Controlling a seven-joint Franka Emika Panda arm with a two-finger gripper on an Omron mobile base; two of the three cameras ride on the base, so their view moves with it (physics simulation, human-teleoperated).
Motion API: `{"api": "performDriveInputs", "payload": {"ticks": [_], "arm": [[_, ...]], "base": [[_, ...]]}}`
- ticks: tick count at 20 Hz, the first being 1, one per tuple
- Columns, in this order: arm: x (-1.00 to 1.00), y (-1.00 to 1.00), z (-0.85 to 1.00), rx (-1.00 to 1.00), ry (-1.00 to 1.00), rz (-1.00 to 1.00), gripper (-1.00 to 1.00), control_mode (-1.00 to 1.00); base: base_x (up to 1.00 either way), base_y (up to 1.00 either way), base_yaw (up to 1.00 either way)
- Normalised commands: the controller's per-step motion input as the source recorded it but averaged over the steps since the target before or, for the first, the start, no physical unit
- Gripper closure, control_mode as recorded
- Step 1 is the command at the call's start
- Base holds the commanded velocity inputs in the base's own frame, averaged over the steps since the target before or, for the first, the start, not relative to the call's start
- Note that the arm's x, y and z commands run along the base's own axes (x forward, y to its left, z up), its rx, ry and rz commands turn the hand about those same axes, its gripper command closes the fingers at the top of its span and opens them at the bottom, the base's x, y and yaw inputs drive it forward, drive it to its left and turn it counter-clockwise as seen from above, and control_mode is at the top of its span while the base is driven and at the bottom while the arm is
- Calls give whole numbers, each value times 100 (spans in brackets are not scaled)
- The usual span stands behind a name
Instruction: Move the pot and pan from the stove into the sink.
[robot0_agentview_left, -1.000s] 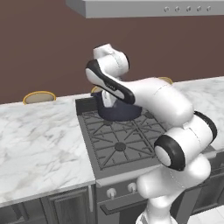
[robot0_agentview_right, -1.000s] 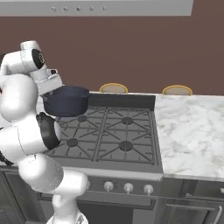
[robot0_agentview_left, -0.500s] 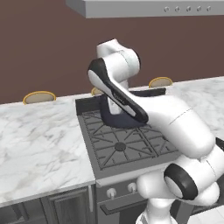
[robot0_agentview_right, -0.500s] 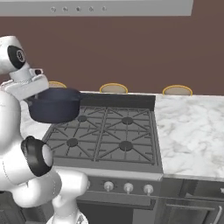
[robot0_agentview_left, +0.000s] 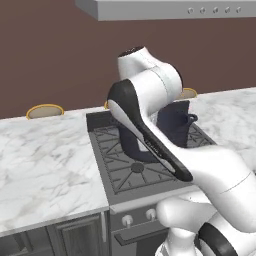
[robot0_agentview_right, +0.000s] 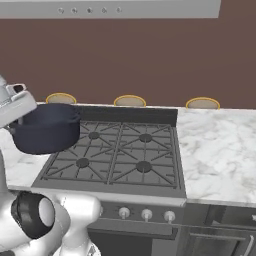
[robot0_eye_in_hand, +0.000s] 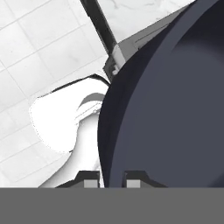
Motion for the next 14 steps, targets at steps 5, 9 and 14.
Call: {"api": "performDriveInputs", "payload": {"ticks": [5,9,14], "arm": [[-89,-8,1,-2,-25,8,100,-100],[-72,-11,0,-3,-39,7,100,-100],[-27,-3,-4,-1,-34,3,100,-100]], "base": [[0,0,0],[0,0,0],[0,0,0]]}}
